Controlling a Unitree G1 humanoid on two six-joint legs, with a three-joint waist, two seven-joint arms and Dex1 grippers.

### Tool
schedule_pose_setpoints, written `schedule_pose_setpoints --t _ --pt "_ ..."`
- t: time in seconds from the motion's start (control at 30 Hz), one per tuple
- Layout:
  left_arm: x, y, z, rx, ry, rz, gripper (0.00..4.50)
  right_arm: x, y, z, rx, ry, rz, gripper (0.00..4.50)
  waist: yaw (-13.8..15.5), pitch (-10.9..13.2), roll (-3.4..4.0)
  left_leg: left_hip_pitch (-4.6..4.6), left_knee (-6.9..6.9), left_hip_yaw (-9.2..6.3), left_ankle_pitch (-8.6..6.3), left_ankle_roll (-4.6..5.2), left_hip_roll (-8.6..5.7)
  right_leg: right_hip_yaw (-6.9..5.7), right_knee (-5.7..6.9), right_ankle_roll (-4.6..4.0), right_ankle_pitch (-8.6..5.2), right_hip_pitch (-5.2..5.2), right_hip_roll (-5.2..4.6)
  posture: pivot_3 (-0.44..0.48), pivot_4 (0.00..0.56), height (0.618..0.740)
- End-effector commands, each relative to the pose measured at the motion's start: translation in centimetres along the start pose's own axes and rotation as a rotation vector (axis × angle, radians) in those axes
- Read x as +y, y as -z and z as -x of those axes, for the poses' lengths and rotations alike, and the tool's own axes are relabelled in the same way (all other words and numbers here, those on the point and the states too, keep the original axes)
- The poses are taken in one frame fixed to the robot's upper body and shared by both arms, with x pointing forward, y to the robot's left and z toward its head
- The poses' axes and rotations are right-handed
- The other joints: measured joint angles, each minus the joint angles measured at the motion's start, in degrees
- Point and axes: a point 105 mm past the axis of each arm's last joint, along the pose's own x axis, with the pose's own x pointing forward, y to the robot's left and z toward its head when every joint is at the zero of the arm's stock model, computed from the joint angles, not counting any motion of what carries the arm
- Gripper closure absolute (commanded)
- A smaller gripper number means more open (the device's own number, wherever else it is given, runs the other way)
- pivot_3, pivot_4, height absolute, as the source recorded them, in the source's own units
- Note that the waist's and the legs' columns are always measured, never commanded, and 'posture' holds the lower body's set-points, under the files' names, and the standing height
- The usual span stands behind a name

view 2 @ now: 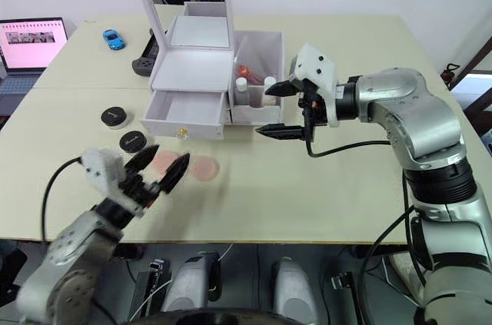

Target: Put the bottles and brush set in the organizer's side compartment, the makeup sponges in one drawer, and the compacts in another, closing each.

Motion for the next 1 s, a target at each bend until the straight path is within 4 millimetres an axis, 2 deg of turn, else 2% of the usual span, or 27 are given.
schedule_pose_setpoints --t 0.03,0.2,0.3,0.4,0.5,0.57,0.67,0.8,0.9,1.0 --pt "2.7 -2.7 2.7 -0.051 0.021 -0.124 0.03 -1.1 -1.0 2.6 -0.101 0.045 0.013 0.00 0.31 0.01 0.01 0.00 0.00 0.00 0.00 0.00 0.00 -0.01 0.00 -0.14 -0.06 -0.01 0.00 0.000 0.150 0.740" --pt "9.5 -4.4 6.7 0.080 -0.041 -0.241 0.03 -3.1 2.0 6.7 -0.148 0.151 -0.027 0.00 0.29 -0.01 -0.02 0.02 0.02 -0.09 -0.02 -0.03 -0.01 -0.23 -0.24 -0.38 -0.18 -0.07 -0.07 0.000 0.150 0.740" --pt "13.3 -5.5 8.8 0.138 -0.118 -0.298 0.03 -4.4 5.6 9.3 -0.066 0.257 -0.058 0.00 0.13 -0.01 -0.01 -0.01 0.00 0.06 -0.02 -0.02 -0.06 -0.18 -0.25 -0.37 -0.17 -0.02 -0.17 0.000 0.150 0.740" --pt "16.2 -6.2 10.3 0.175 -0.173 -0.322 0.03 -4.5 8.9 10.1 0.042 0.329 -0.016 0.00 0.08 -0.02 0.00 0.00 -0.08 0.08 -0.02 -0.02 -0.02 -0.19 -0.21 -0.35 -0.17 -0.19 -0.11 0.000 0.150 0.740" --pt "17.9 -6.0 11.6 0.208 -0.214 -0.334 0.03 -4.7 10.2 10.3 0.042 0.403 -0.030 0.00 -0.39 -0.02 0.04 -0.01 -0.14 0.12 -0.02 -0.02 0.00 -0.17 -0.09 -0.28 -0.13 -0.12 -0.09 0.000 0.150 0.740" --pt "18.5 -5.9 12.1 0.214 -0.227 -0.332 0.03 -4.3 10.9 10.1 0.060 0.384 -0.023 0.00 -0.92 0.00 0.08 0.00 -0.16 0.14 -0.02 -0.02 0.03 -0.15 -0.04 -0.14 -0.05 -0.12 -0.08 0.000 0.150 0.740" --pt "18.6 -5.6 11.9 0.216 -0.211 -0.343 0.03 -4.2 10.1 9.3 0.042 0.382 0.022 0.00 -1.27 0.00 0.07 0.00 -0.22 0.14 -0.02 -0.03 0.04 -0.15 -0.03 -0.13 -0.05 -0.12 -0.07 0.000 0.150 0.740" --pt "17.0 -5.4 9.7 0.199 -0.130 -0.373 0.03 -3.8 7.3 7.8 0.020 0.289 0.051 0.00 -1.26 0.00 0.08 0.01 -0.23 0.14 -0.02 -0.03 0.07 -0.15 -0.02 -0.13 -0.05 -0.11 -0.06 0.000 0.150 0.740" --pt "13.6 -4.7 7.7 0.211 0.029 -0.373 0.03 -3.0 5.1 6.1 0.032 0.189 0.099 0.00 -1.26 0.00 0.08 0.00 -0.22 0.14 -0.02 -0.04 0.07 -0.14 -0.03 -0.13 -0.05 -0.11 -0.08 0.000 0.150 0.740" --pt "9.4 -4.0 5.7 0.222 0.200 -0.332 0.03 -1.7 2.3 4.1 0.016 0.105 0.144 0.00 -1.16 0.00 0.08 0.00 -0.23 0.14 -0.05 -0.08 0.07 -0.13 -0.03 -0.14 -0.05 -0.11 -0.09 0.000 0.150 0.740"
